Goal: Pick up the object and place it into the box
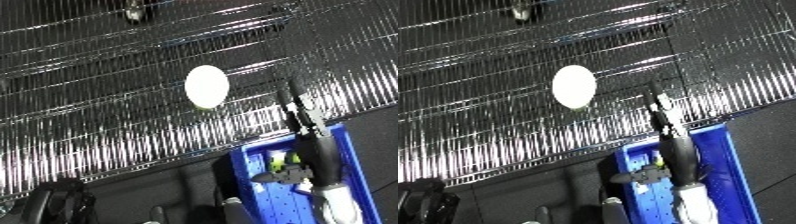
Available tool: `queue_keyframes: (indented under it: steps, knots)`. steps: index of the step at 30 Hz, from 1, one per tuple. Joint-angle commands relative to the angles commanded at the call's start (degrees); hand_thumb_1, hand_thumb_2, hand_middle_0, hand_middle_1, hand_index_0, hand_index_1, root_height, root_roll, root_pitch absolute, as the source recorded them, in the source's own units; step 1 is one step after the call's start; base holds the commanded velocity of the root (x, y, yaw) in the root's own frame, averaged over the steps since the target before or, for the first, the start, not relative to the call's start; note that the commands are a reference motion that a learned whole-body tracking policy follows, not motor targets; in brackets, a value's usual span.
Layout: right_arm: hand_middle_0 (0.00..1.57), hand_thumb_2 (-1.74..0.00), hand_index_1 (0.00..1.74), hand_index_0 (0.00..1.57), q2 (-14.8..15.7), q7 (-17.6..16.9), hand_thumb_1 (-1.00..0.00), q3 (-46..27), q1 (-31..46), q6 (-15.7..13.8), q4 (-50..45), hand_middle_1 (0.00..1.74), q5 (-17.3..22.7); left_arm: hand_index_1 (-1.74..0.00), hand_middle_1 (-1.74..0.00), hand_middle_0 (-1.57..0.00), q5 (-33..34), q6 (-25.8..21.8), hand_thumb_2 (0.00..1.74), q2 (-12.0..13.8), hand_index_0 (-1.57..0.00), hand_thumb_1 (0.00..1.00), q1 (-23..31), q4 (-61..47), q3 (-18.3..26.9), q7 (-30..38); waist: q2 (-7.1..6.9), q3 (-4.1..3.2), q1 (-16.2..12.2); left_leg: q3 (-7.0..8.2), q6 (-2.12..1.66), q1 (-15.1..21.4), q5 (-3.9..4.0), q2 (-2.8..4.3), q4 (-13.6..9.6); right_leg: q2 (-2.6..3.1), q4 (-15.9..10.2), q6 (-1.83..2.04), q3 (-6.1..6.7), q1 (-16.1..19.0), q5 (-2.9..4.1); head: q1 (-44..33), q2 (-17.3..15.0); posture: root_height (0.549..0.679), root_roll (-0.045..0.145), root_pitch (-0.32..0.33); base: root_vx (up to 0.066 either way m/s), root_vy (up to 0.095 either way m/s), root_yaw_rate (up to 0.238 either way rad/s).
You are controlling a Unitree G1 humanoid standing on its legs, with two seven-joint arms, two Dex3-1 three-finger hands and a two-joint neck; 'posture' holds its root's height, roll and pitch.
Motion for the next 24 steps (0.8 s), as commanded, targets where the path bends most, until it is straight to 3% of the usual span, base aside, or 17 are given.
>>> queue_keyframes:
  steps: [6, 13, 19, 24]
  knots:
    - [0.0, 0.0, 0.0, 0.0, -0.5, -1.8, 0.0, 0.1, -2.4, 0.3, 3.0, 0.0, -1.5, -1.74, -1.74, -1.57, 0.1, 1.0, 1.74, 0.5, -1.57, 1.0, -0.4, -0.2, -0.6, 0.1, 0.1, 0.38, 0.6, -0.09, 0.05, -0.8, -0.27, -0.13, 1.7, -0.3, 1.5, -0.03, -0.46, -0.8, -0.07, 1.4, -3.2, 0.61, 0.055, -0.027, 0.046, -0.008, 0.091]
    - [0.0, 0.0, 0.0, 0.0, -1.3, -1.3, 0.0, 0.3, -4.5, 1.7, 5.8, 0.0, -2.3, -1.74, -1.74, -1.57, -0.5, 1.1, 1.74, 1.3, -1.57, 1.0, -0.4, 0.1, -1.0, 0.1, 0.56, 0.9, 1.1, -0.13, 0.09, -1.9, -0.69, -0.37, 3.5, -0.7, 3.3, -0.07, -0.68, -2.0, -0.28, 2.9, -4.0, 0.604, 0.057, -0.036, 0.038, 0.007, 0.082]
    - [0.0, 0.0, 0.0, 0.0, -1.5, -1.2, 0.0, 0.8, -6.2, 2.8, 6.8, 0.0, -1.6, -1.74, -1.74, -1.57, -1.0, 1.2, 1.74, 1.4, -1.57, 1.0, -0.2, -0.5, -1.4, -0.5, 0.87, 1.45, 1.5, -0.24, 0.33, -3.4, -0.93, -0.62, 5.5, -0.85, 5.4, -0.31, -0.91, -3.8, -0.57, 4.3, -2.1, 0.596, 0.059, -0.042, 0.044, 0.008, 0.069]
    - [0.0, 0.0, 0.0, 0.0, -2.1, -2.4, 0.0, 2.1, -8.4, 3.2, 7.5, 0.0, -1.1, -1.74, -1.74, -1.57, -2.2, 0.8, 1.74, 2.2, -1.57, 1.0, -0.4, -2.3, -2.6, 0.6, 1.19, 1.98, 1.6, -0.19, 0.48, -5.7, -1.07, -0.79, 7.5, -0.74, 7.4, -0.26, -1.08, -6.1, -0.84, 5.6, -0.2, 0.588, 0.058, -0.037, 0.012, 0.015, 0.02]
